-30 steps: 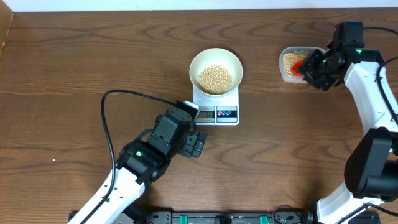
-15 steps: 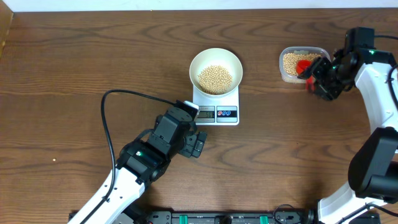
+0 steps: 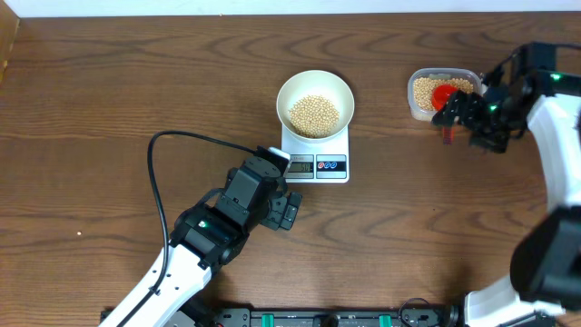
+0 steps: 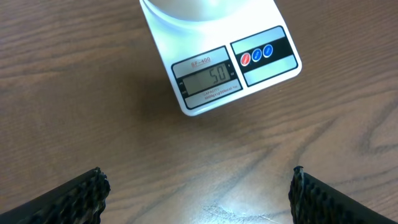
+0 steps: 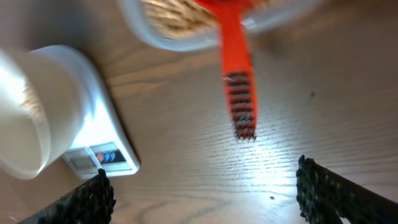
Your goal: Scoop item into bowl and weigh 50g on scale
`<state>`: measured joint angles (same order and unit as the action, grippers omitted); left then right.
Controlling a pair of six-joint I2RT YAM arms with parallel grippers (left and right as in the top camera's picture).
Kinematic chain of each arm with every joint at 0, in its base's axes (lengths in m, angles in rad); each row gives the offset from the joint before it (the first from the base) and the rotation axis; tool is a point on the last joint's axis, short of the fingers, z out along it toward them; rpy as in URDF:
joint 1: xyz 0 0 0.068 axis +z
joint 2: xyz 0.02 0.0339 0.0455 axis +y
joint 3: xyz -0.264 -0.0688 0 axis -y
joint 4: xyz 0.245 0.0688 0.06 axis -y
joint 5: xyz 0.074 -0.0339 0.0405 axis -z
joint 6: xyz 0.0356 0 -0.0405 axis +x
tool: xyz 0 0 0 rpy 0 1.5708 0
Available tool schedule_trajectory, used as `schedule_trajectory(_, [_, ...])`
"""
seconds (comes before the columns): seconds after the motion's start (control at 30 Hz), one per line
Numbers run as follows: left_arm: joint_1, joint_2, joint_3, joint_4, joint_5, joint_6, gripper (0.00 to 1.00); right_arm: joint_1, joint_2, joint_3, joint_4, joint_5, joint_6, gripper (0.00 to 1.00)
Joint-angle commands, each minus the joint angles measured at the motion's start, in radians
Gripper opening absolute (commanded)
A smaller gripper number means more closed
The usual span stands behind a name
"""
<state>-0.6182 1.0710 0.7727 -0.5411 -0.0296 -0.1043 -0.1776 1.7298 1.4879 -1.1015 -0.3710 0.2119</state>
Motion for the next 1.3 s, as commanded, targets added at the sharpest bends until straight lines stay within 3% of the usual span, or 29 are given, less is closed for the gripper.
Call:
schedule_trajectory(0.0, [-0.002, 0.001, 0.007, 0.0, -0.009, 0.002, 0.95, -0.002, -0.186, 0.126, -0.052, -0.002, -0.259, 0.98])
schedule_trajectory(0.33, [-0.002, 0.001, 0.007, 0.0, -0.008, 0.002, 0.95, -0.002, -0.561, 0.172, -0.104, 0.408, -0.281, 0.99])
schedule_trajectory(0.63, [-0.002, 0.001, 0.007, 0.0, -0.009, 0.002, 0.95, -0.002, -0.787, 0.172, -0.246, 0.401, -0.278, 0.99])
schedule_trajectory(0.93, [-0.002, 0.001, 0.007, 0.0, -0.009, 0.002, 0.95, 0.0, -0.884, 0.159, -0.253, 0.375, -0.265, 0.99])
schedule_trajectory(1.1, [-0.002, 0.001, 0.007, 0.0, -0.009, 0.002, 0.95, 0.012, -0.944, 0.047, -0.194, 0.371, -0.266, 0.99])
schedule_trajectory(1.27, [-0.002, 0.001, 0.007, 0.0, -0.009, 0.002, 0.95, 0.037, -1.075, -0.216, 0.037, 0.371, -0.273, 0.99])
